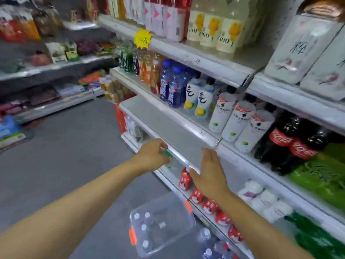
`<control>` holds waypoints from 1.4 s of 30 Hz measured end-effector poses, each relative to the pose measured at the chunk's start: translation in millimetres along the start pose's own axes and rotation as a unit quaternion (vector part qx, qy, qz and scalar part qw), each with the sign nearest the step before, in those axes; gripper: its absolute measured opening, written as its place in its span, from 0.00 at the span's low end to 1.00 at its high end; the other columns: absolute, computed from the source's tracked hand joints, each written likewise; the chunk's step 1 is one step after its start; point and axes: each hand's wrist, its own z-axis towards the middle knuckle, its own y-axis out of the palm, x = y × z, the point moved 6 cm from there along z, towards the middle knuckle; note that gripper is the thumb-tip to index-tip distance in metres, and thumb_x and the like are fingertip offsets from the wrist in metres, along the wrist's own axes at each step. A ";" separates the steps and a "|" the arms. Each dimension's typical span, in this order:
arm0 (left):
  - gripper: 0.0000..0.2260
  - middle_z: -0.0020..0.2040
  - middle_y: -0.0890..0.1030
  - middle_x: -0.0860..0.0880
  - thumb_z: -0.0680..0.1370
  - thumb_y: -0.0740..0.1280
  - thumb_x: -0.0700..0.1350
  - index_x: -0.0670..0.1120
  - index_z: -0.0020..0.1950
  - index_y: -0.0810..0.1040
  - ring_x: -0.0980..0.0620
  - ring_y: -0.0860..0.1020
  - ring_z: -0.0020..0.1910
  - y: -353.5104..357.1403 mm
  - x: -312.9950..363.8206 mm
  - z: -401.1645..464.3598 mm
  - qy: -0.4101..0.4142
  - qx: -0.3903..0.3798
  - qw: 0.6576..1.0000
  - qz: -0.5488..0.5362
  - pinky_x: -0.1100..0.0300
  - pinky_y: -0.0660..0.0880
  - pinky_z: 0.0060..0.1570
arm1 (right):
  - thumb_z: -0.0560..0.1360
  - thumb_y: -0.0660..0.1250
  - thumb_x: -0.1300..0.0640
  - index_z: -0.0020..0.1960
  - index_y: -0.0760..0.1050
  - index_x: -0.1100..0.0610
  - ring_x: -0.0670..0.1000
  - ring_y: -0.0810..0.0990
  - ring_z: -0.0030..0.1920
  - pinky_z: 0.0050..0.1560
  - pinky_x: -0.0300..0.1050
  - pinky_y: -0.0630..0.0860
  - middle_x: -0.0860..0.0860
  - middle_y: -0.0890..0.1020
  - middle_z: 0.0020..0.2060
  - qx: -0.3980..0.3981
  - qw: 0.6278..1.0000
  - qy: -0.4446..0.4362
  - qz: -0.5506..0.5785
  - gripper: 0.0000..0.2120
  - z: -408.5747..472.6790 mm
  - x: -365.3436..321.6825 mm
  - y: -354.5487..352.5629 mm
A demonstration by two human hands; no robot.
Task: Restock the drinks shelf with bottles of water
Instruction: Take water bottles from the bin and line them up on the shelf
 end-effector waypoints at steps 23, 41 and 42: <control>0.18 0.49 0.75 0.48 0.72 0.72 0.42 0.45 0.60 0.72 0.47 0.76 0.47 180.3 -369.7 31.2 -0.273 0.014 0.960 -0.061 0.57 0.74 0.51 | 0.74 0.69 0.54 0.71 0.61 0.62 0.57 0.66 0.68 0.64 0.44 0.63 0.58 0.68 0.67 -0.285 0.958 0.005 -0.020 0.32 28.4 109.8 392.7; 0.22 0.66 0.73 0.51 0.75 0.69 0.45 0.49 0.68 0.68 0.51 0.73 0.61 335.2 -552.8 128.4 -0.279 0.080 0.957 -0.020 0.62 0.67 0.51 | 0.76 0.66 0.57 0.73 0.58 0.58 0.56 0.65 0.69 0.65 0.46 0.64 0.56 0.64 0.70 -0.304 0.951 -0.034 -0.033 0.30 54.9 242.5 663.2; 0.22 0.66 0.73 0.51 0.75 0.69 0.45 0.49 0.68 0.68 0.51 0.73 0.60 339.6 -557.2 131.5 -0.276 0.091 0.957 -0.023 0.63 0.67 0.50 | 0.75 0.67 0.57 0.74 0.57 0.58 0.56 0.64 0.70 0.66 0.47 0.64 0.56 0.64 0.70 -0.300 0.952 -0.042 -0.034 0.31 58.8 247.7 673.8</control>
